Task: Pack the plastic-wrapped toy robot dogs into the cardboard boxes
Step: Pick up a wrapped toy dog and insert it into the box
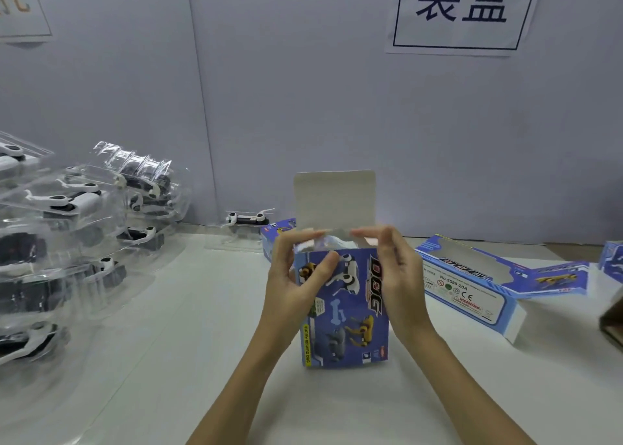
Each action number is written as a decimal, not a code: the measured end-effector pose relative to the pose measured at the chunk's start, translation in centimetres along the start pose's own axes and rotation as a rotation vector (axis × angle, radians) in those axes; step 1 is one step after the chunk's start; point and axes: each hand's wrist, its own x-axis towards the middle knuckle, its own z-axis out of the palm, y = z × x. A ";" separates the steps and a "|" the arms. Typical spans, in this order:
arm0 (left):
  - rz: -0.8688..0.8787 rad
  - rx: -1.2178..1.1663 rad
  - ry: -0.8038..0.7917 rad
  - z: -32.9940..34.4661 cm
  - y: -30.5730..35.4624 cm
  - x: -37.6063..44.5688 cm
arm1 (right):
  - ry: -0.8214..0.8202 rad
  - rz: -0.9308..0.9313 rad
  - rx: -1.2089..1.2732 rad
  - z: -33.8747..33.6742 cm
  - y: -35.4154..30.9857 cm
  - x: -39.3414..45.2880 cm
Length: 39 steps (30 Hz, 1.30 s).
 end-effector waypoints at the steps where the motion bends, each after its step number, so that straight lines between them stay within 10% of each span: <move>1: 0.022 0.074 -0.014 0.1 0.0 0.0 | 0.052 0.003 0.015 -0.4 0.1 0.0; 9: -0.050 0.050 0.015 0.5 1.2 0.0 | 0.031 0.086 0.353 -1.0 0.1 0.1; 26: 0.032 0.035 -0.047 -0.3 0.6 0.3 | -0.060 -0.127 -0.051 -1.1 1.4 -1.1; 33: 0.346 0.770 0.129 -0.1 -0.6 -0.3 | 0.182 0.134 0.229 -0.2 0.2 -1.6; 39: 0.416 1.144 -0.041 -0.3 0.5 -0.5 | 0.006 0.256 0.240 0.5 -0.1 -1.9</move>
